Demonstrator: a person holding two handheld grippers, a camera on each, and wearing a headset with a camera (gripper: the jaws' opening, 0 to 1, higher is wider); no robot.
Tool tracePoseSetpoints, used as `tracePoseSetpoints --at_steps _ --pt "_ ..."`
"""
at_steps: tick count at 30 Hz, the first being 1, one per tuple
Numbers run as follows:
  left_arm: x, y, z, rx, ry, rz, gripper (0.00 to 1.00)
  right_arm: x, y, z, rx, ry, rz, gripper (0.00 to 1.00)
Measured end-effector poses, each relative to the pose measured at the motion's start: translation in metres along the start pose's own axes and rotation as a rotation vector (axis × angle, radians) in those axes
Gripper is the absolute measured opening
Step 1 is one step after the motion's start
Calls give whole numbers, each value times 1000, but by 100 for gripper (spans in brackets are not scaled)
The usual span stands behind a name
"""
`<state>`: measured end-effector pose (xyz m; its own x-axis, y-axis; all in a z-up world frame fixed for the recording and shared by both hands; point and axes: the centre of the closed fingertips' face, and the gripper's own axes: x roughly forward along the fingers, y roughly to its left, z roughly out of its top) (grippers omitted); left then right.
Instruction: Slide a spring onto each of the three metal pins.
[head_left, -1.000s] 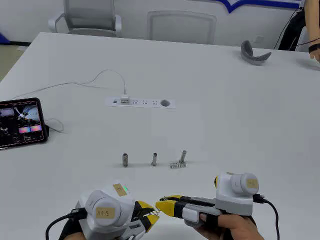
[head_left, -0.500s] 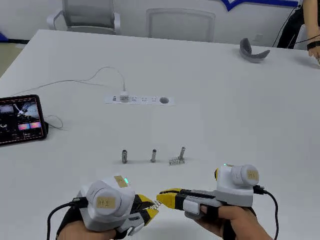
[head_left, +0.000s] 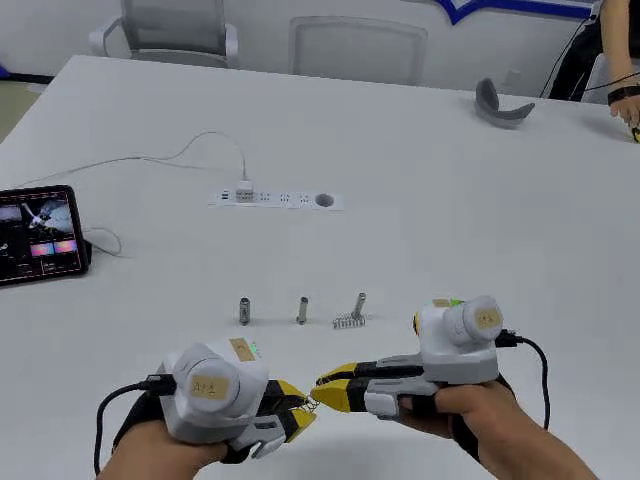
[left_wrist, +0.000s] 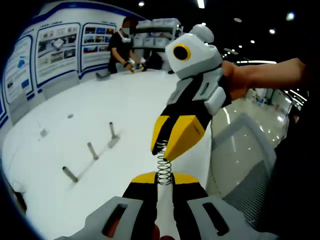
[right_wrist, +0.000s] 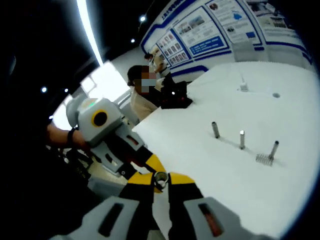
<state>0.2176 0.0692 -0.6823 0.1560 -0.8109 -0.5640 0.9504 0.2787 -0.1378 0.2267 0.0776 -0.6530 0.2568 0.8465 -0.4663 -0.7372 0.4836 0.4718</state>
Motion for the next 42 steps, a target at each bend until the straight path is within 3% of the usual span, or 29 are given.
tracePoseSetpoints --at_steps 7,14,17,30,42 --pt "2 -1 5 99 26 -1 10 -3 5 -2 -160 148 23 12" --pt "4 -8 5 117 31 -18 10 -4 9 -8 -228 228 47 12" --pt "5 -12 4 160 49 -25 10 -5 10 -11 -265 272 57 12" --pt "6 -15 11 182 39 -47 10 -6 12 -14 -371 371 75 13" --pt "2 -20 12 219 40 -63 10 -3 15 -20 -372 393 108 13"
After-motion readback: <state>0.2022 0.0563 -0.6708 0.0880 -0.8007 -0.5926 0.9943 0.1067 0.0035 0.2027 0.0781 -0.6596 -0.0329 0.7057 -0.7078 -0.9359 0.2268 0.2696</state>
